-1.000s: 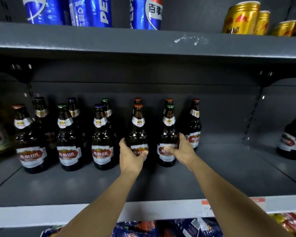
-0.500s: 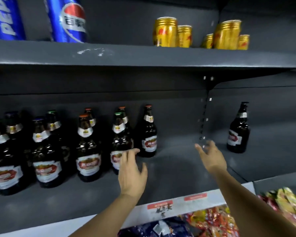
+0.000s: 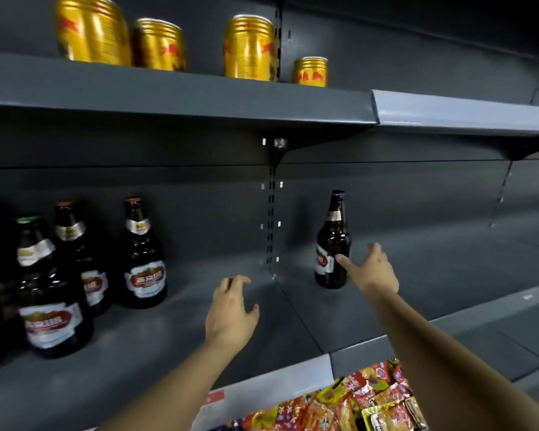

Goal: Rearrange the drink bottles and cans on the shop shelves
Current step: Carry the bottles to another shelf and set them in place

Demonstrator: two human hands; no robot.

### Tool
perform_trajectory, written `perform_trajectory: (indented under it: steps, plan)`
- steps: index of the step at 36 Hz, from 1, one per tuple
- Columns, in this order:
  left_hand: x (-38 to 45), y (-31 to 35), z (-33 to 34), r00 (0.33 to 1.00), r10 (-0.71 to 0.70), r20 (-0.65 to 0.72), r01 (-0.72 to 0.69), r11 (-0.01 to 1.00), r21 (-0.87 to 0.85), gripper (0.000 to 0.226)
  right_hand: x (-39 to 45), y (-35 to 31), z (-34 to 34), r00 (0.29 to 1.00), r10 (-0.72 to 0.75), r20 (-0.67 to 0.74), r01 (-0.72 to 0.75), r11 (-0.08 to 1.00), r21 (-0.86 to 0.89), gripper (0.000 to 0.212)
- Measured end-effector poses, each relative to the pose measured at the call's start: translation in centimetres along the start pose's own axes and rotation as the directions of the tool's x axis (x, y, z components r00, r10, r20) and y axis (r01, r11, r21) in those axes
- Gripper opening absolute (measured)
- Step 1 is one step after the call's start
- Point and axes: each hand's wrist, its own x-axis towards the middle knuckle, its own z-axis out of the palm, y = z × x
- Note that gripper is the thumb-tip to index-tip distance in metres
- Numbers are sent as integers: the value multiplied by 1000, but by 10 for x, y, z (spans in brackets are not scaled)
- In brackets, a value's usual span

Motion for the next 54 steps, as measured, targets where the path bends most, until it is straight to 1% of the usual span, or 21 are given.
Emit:
perform_trajectory:
  steps: [7, 9, 12, 15, 20, 24, 27, 30, 32, 34, 36, 39, 40, 42, 45, 46, 47, 49, 50, 52, 54]
  plan:
    - [27, 13, 29, 998, -19, 61, 18, 1000, 6, 41, 28, -23, 20, 999, 4, -35, -4, 1000, 14, 110]
    - [35, 11, 35, 997, -21, 73, 21, 1000, 3, 41, 35, -29, 28, 998, 19, -62, -18, 999, 27, 115]
    - [46, 6, 42, 996, -30, 86, 31, 1000, -7, 41, 44, -34, 37, 997, 51, -65, -49, 998, 28, 115]
    - [53, 2, 45, 995, -48, 87, 51, 998, -36, 40, 50, -35, 46, 996, 67, -53, -64, 996, 54, 109]
    - [53, -4, 47, 994, -74, 79, 81, 993, -89, 40, 49, -34, 41, 997, 69, -35, -62, 983, 175, 83]
    - [50, 2, 47, 994, -90, 70, 103, 972, -212, 41, 34, -37, 35, 998, -35, 60, 18, 964, 266, 72]
    - [45, 11, 43, 993, -85, 78, 105, 947, -303, 55, 19, -49, 38, 977, -150, 152, 80, 917, 391, 60]
    - [34, 12, 32, 982, -150, 117, 186, 882, -433, 86, 1, -67, 46, 930, -272, 246, 121, 861, 494, 58]
    - [24, 6, 19, 969, -188, 159, 244, 827, -507, 109, -17, -81, 52, 873, -353, 338, 117, 823, 556, 46]
    - [15, -3, 4, 960, -204, 190, 276, 786, -552, 119, -37, -94, 59, 807, -415, 420, 77, 779, 623, 42]
    - [7, -16, -10, 959, -210, 187, 281, 755, -593, 111, -57, -106, 69, 745, -466, 477, 29, 737, 675, 46]
    - [-7, -38, -33, 950, -293, 107, 300, 764, -572, 78, -82, -123, 84, 651, -509, 563, -34, 722, 691, 52]
    - [-12, -45, -41, 941, -330, 70, 313, 777, -547, 72, -88, -129, 89, 620, -516, 591, -45, 728, 684, 54]
    - [-21, -57, -54, 928, -372, 2, 322, 801, -504, 72, -101, -143, 94, 556, -530, 640, -33, 755, 655, 58]
    - [-29, -73, -69, 907, -414, -75, 330, 811, -484, 69, -123, -166, 104, 509, -549, 663, 65, 793, 606, 60]
    - [-30, -77, -74, 898, -429, -97, 337, 813, -475, 67, -131, -174, 110, 512, -551, 659, 114, 804, 584, 63]
    - [-30, -82, -79, 891, -438, -115, 343, 819, -460, 65, -138, -181, 117, 535, -555, 638, 186, 813, 552, 68]
    - [-28, -93, -85, 893, -431, -130, 339, 833, -438, 66, -150, -192, 132, 601, -564, 566, 329, 820, 468, 75]
    - [-28, -99, -88, 896, -424, -129, 334, 837, -434, 67, -153, -196, 138, 630, -567, 531, 371, 820, 436, 75]
    - [-25, -110, -91, 904, -411, -120, 326, 842, -431, 70, -158, -203, 144, 669, -559, 489, 394, 825, 405, 74]
    - [-22, -117, -94, 915, -385, -121, 305, 856, -417, 75, -162, -207, 148, 694, -548, 467, 382, 830, 407, 74]
